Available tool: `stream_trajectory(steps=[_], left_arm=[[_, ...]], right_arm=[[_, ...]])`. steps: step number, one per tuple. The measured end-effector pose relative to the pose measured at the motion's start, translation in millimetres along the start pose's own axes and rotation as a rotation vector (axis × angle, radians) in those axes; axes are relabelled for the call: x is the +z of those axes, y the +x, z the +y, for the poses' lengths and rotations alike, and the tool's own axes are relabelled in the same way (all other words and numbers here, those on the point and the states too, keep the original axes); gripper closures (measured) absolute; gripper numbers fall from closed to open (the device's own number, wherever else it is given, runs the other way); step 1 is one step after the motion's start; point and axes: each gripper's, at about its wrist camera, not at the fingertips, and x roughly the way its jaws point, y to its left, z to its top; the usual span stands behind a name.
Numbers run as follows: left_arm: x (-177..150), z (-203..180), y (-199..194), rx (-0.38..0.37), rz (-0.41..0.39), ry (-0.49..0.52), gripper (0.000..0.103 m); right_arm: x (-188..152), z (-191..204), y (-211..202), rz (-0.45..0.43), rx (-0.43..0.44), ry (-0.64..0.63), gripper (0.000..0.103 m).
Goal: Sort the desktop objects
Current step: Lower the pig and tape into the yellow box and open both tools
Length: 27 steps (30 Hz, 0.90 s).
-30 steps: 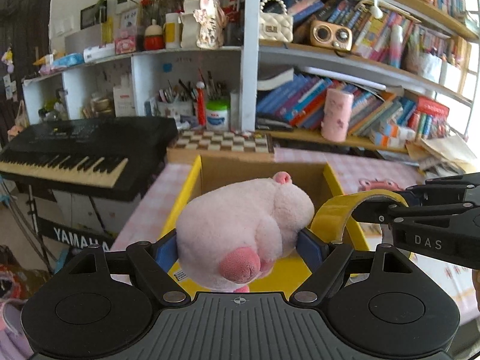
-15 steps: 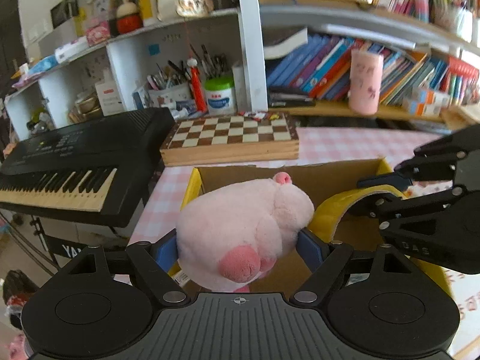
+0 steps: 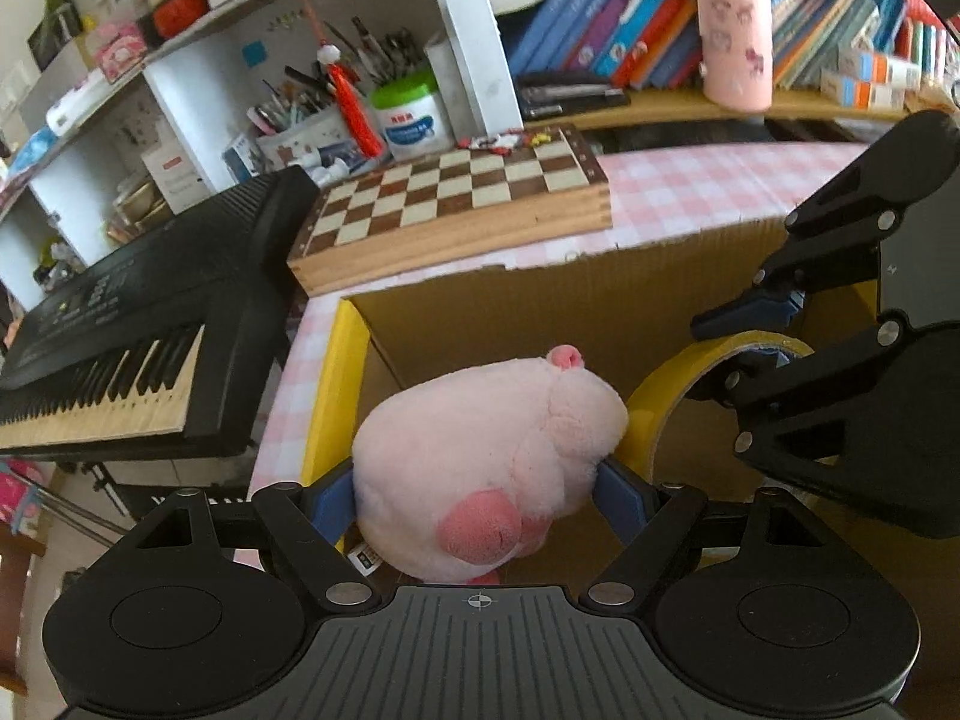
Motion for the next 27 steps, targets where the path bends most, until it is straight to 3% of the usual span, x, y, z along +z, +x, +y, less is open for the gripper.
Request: stream_trajectory(steps=[10,17,27], left_arm=[[0,-5,7,-0.002,0.044,0.049,0.017],[4,-5,8,-0.013,0.046,0.051,0.014],[1,-17,-14,0.025,-0.026,0.106,0.004]], right_arm=[[-3,1,13,0.058,0.036,-0.006,0.085],[-2,-5,16,0.076,0.042,0.065,0.084],[-3,-8,2,0.008,0.023,0.128,0.053]])
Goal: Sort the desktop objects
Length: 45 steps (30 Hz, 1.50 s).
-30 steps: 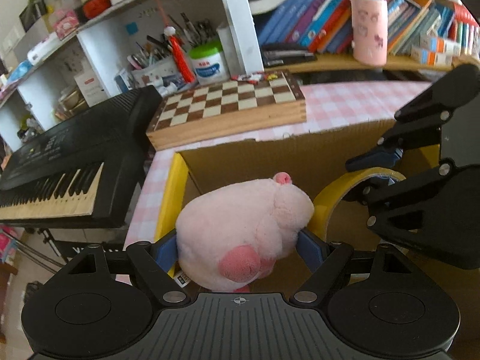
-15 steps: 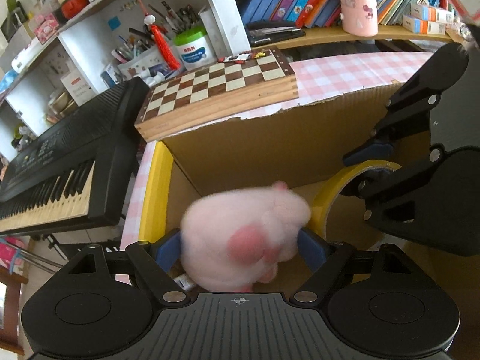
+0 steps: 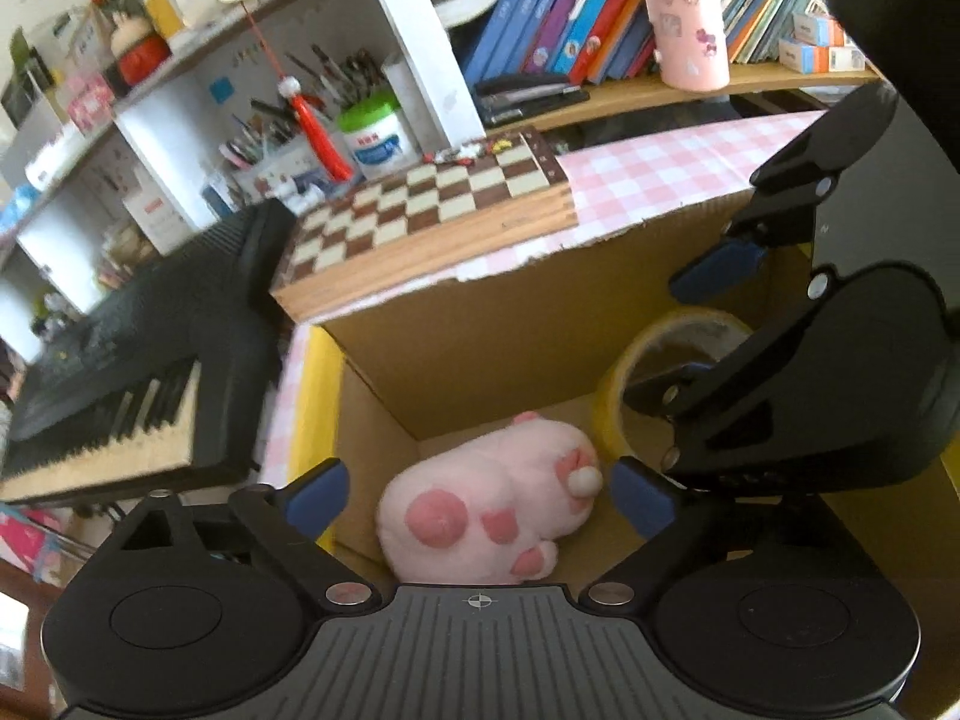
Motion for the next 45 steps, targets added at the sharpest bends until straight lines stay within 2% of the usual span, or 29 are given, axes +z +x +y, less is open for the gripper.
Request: stream_trajectory(steps=[4,7,12,25,35,45], left_arm=[[0,3,-11,-0.005,-0.021,-0.011,0.001],[2,4,-19,-0.005,-0.048,-0.009,0.001],[2,8,-34,0.008,-0.081,-0.045,0.001],[-12,27,-86,0.01,-0.192,-0.158,0.001],[-33,29,-135,-0.007,-0.275,-0.217,0.001],[-69,27,-183,-0.01,-0.33,-0.238,0.0]], right_arm=[[2,2,-13,-0.021,-0.011,-0.015,0.045],[3,1,-25,-0.043,-0.023,-0.015,0.042],[0,0,-41,-0.069,-0.037,0.012,0.042],[-14,-2,-109,-0.248,-0.104,0.161,0.04],[-44,8,-173,-0.368,-0.196,0.294,0.039],[-93,42,-224,-0.432,-0.275,0.397,0.036]])
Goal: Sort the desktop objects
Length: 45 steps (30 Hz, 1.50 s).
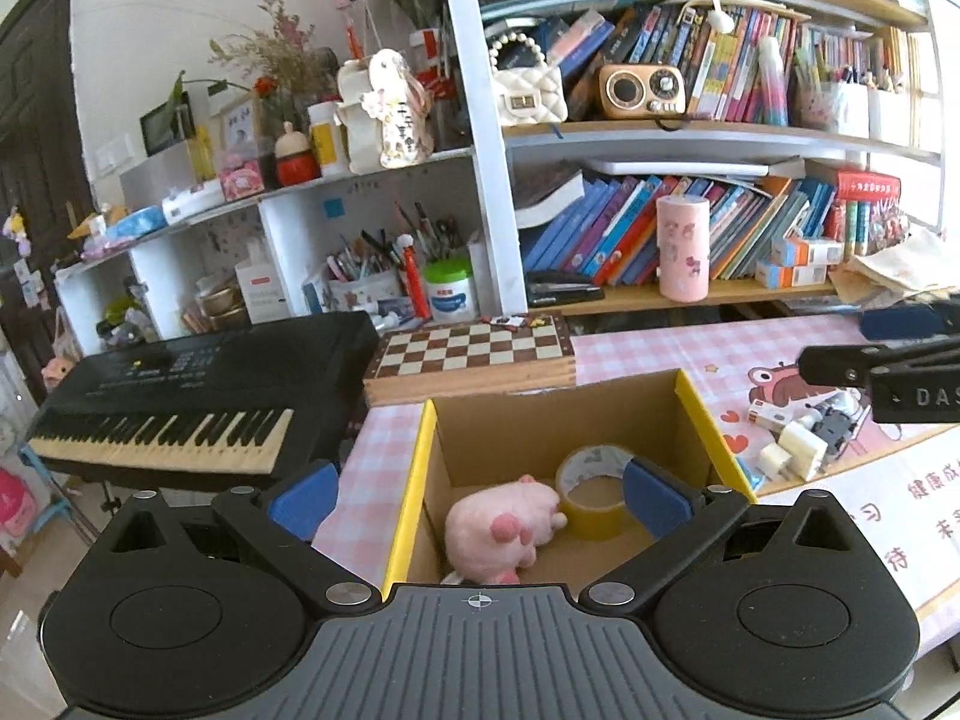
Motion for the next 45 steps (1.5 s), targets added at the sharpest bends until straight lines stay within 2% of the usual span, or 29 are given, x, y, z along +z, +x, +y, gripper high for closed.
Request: stream_trajectory(steps=[8,14,24,31,45], left_arm=[[-28,-4,-27,0.009,0.012,-0.025,0.0],[-56,-8,-37,0.012,0.055,-0.042,0.0],[-88,-12,-51,0.005,0.103,-0.064,0.0],[-99,-21,-61,0.037,0.091,-0.039,0.0],[-120,-42,-70,-0.003,0.119,-0.079,0.0]], right_arm=[[-37,11,-49,-0.028,-0.077,0.036,0.035],[-64,23,-67,0.0,-0.097,0.048,0.035],[-102,43,-81,0.068,-0.108,0.076,0.035],[-119,51,-91,0.099,-0.128,0.075,0.033],[-151,68,-111,0.118,-0.199,0.066,0.03]])
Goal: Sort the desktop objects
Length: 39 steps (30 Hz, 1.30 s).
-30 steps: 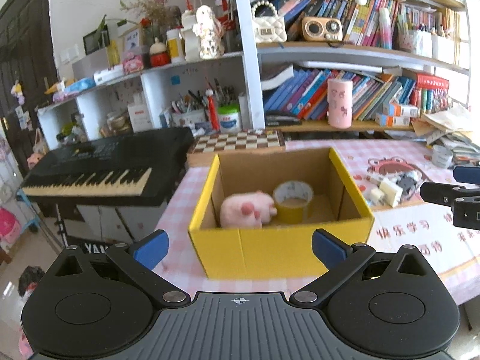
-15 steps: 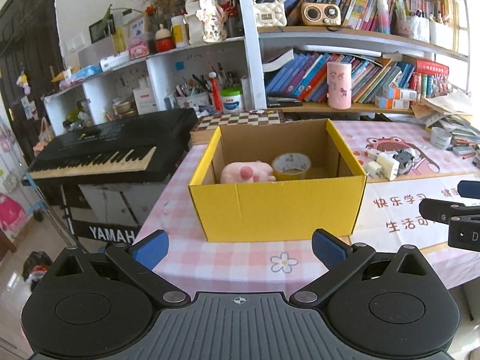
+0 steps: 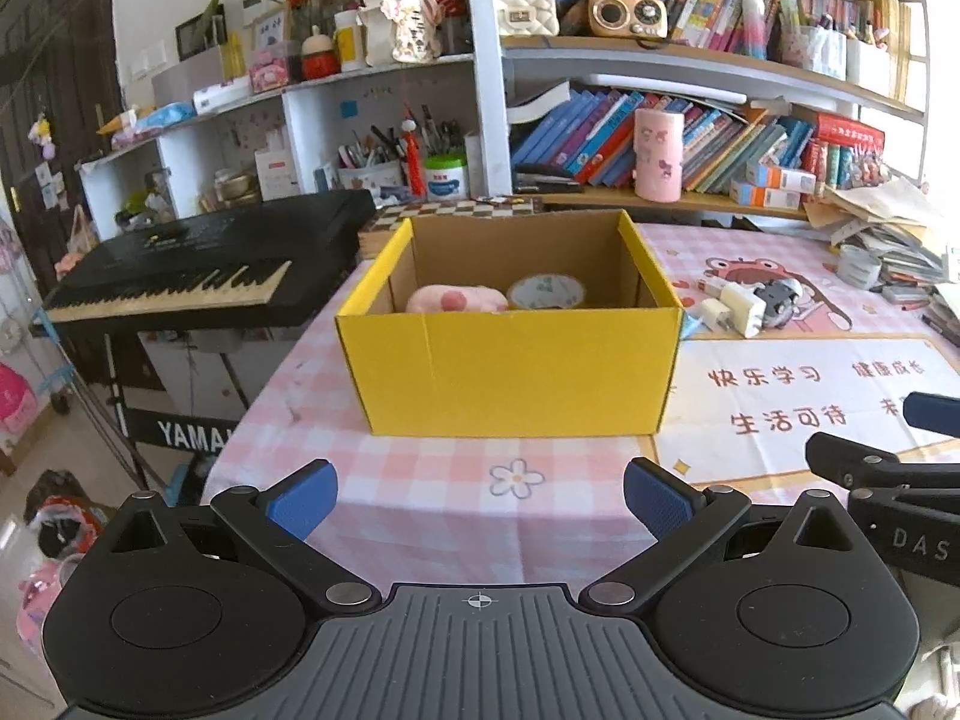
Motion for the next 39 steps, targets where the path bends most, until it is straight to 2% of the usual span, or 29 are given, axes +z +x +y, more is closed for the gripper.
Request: stream_trajectory(steps=[9,24,39], left_arm=[[-2,-19,5,-0.058,0.01,0.059,0.0],[1,-62,14,-0.21,0.013,0.195,0.0],[21,-116,29,-0.356,-0.014,0.339,0.0]], right_arm=[[-10,0,-9,0.002,-0.033,-0.022,0.024],[-25,-35,-14,0.058,-0.177,0.11,0.022],[-29,-84,-21,0.057,-0.33,0.257,0.02]])
